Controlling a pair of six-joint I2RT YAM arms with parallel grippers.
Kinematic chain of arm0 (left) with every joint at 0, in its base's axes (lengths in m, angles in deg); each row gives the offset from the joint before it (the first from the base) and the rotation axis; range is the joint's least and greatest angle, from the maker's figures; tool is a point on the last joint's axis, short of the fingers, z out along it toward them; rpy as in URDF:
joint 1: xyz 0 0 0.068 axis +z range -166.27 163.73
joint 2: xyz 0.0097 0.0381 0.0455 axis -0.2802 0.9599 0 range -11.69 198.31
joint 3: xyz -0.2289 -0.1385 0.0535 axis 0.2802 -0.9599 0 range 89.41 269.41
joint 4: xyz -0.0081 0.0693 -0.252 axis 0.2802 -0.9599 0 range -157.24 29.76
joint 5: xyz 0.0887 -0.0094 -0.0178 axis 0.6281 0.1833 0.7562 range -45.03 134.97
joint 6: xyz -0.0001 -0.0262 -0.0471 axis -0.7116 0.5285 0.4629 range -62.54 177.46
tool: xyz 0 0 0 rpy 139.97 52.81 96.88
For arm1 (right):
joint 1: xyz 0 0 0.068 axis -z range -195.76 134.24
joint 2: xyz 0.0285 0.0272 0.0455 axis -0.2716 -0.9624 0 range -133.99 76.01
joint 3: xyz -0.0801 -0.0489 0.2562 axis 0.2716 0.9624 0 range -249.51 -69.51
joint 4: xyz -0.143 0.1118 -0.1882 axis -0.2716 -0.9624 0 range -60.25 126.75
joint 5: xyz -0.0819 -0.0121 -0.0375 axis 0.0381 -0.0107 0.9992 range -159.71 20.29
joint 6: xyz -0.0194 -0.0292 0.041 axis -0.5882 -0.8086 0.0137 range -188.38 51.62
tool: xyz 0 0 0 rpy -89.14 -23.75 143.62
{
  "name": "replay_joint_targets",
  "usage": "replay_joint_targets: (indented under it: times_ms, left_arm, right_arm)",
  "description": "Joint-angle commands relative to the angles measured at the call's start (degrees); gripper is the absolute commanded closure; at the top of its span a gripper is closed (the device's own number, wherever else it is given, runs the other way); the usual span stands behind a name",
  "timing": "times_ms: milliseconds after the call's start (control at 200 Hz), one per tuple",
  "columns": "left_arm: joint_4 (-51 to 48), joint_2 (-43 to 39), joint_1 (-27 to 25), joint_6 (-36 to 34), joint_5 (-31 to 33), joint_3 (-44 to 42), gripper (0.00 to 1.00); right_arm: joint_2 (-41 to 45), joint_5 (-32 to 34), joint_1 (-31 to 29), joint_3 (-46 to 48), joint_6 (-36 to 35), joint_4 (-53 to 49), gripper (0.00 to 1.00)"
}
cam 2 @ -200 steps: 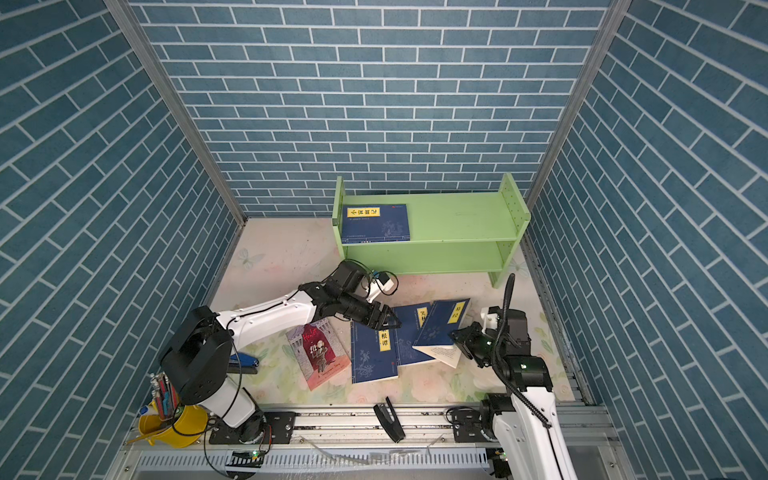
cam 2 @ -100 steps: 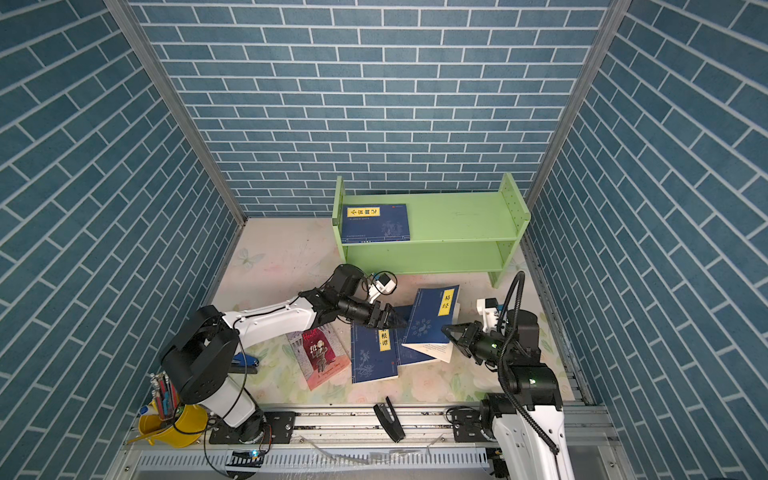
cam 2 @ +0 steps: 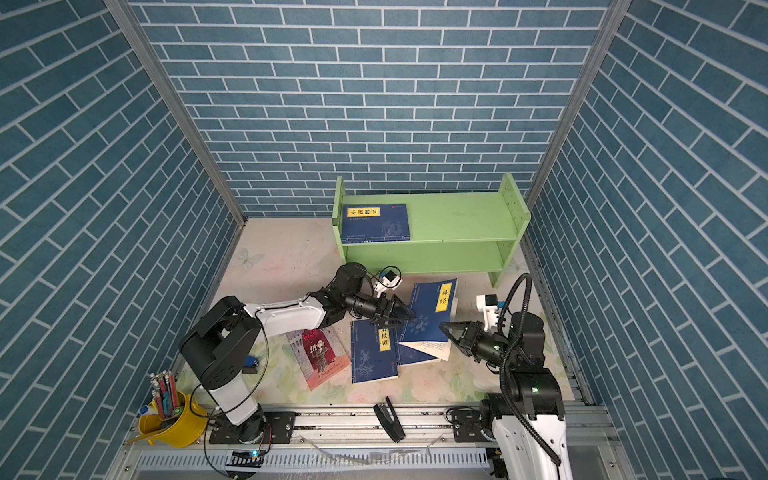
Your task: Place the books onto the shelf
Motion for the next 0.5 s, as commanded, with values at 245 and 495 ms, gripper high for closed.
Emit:
replay_joint_targets:
  times_ms: [245, 495]
  left_arm:
    - [3.4, -2.3, -0.2, 4.3, -1.7, 1.9, 0.27]
    - [0.7, -4.4, -1.3, 3.9, -1.9, 2.5, 0.37]
  right_arm:
    - [1.0, -3.2, -0.2, 0.1, -0.7, 0.7, 1.0]
    - [2.9, -3.9, -0.2, 1.7, -2.2, -1.8, 1.0]
